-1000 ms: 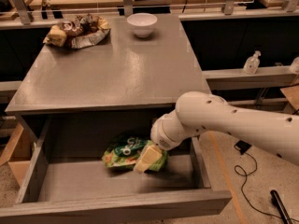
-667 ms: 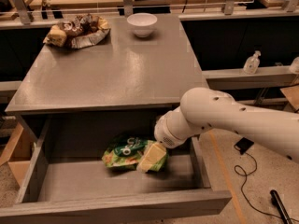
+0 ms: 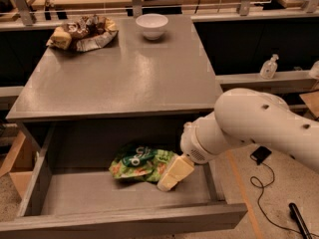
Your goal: Place green rice chip bag into top drawer
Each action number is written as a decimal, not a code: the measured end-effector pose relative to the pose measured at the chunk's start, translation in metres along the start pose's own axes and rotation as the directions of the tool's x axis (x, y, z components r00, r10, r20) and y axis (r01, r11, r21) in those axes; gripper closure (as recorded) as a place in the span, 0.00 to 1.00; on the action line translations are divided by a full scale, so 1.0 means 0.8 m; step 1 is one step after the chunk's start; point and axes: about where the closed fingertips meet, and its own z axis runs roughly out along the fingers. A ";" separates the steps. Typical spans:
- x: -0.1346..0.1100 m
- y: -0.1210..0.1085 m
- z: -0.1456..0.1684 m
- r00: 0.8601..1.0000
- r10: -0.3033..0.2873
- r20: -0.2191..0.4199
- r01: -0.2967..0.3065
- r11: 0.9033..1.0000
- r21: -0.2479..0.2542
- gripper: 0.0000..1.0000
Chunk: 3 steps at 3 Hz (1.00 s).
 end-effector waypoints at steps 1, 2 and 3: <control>0.011 0.004 -0.029 1.000 0.029 -0.009 -0.029 0.999 0.042 0.00; 0.014 -0.003 -0.059 0.999 0.032 -0.014 -0.030 0.994 0.108 0.00; 0.012 -0.017 -0.078 1.000 0.017 -0.013 -0.015 0.987 0.159 0.00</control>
Offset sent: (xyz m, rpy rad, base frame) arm -0.0154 -0.0519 0.0557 -0.0751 -0.1184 -0.1303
